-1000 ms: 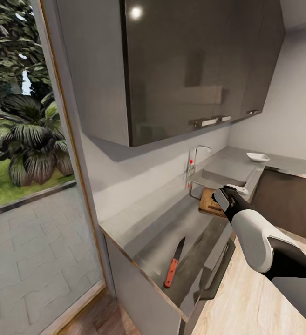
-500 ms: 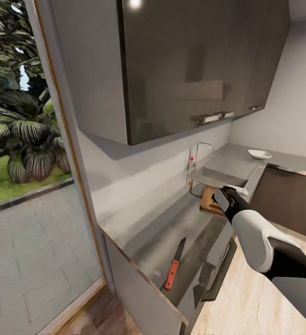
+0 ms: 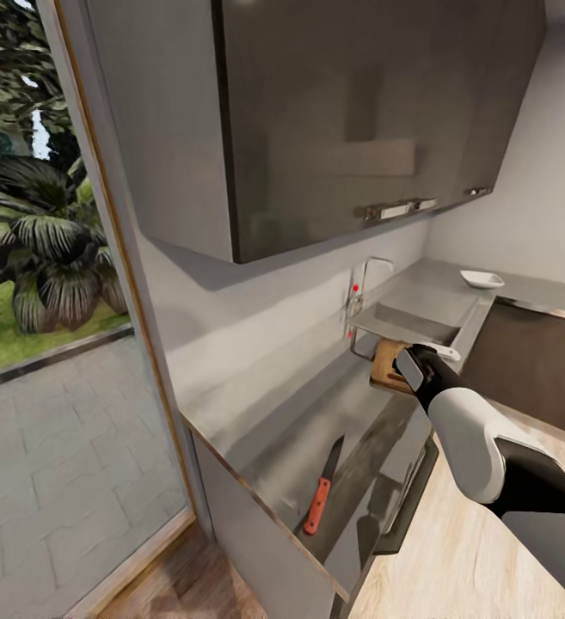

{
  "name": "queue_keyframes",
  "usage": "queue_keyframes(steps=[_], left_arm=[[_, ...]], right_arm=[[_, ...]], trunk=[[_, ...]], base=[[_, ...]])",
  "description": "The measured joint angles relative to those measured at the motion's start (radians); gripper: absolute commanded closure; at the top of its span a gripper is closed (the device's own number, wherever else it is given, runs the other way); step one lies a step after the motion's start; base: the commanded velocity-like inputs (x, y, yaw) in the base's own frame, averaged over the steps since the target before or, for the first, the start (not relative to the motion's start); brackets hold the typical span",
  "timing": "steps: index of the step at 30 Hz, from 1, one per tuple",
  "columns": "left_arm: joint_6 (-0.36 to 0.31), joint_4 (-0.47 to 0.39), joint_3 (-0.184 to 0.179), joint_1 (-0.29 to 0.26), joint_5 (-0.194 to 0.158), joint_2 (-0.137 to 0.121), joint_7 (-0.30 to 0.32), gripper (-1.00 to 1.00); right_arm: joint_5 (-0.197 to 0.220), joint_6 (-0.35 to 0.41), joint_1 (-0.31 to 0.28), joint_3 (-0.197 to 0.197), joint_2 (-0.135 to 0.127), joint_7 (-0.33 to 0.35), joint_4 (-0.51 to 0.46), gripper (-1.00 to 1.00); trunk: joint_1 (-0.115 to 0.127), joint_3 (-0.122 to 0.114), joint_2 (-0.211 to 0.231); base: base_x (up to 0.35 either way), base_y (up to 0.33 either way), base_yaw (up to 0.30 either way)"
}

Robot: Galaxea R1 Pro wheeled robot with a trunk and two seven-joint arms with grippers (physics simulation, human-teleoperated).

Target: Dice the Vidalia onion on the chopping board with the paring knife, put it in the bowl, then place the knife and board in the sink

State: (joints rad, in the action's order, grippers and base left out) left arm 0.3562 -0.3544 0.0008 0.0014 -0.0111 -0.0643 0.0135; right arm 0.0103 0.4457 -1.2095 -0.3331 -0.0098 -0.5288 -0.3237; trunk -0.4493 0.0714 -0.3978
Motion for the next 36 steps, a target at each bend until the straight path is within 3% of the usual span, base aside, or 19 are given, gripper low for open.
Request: queue_keyframes(steps=[29, 36], left_arm=[[-0.001, 0.003, -0.002, 0.0, 0.001, 0.001, 0.0, -1.0], [-0.002, 0.003, -0.002, 0.0, 0.001, 0.001, 0.0, -1.0]], right_arm=[[0.003, 0.014, -0.001, -0.001, -0.006, -0.008, -0.078, -1.0], [0.003, 0.124, -0.023, 0.0, -0.016, -0.001, -0.131, -1.0]], trunk=[[0.0, 0.039, 0.0], [0.0, 0.04, 0.0]], base=[[0.001, 0.0, 0.0], [0.0, 0.0, 0.0]])
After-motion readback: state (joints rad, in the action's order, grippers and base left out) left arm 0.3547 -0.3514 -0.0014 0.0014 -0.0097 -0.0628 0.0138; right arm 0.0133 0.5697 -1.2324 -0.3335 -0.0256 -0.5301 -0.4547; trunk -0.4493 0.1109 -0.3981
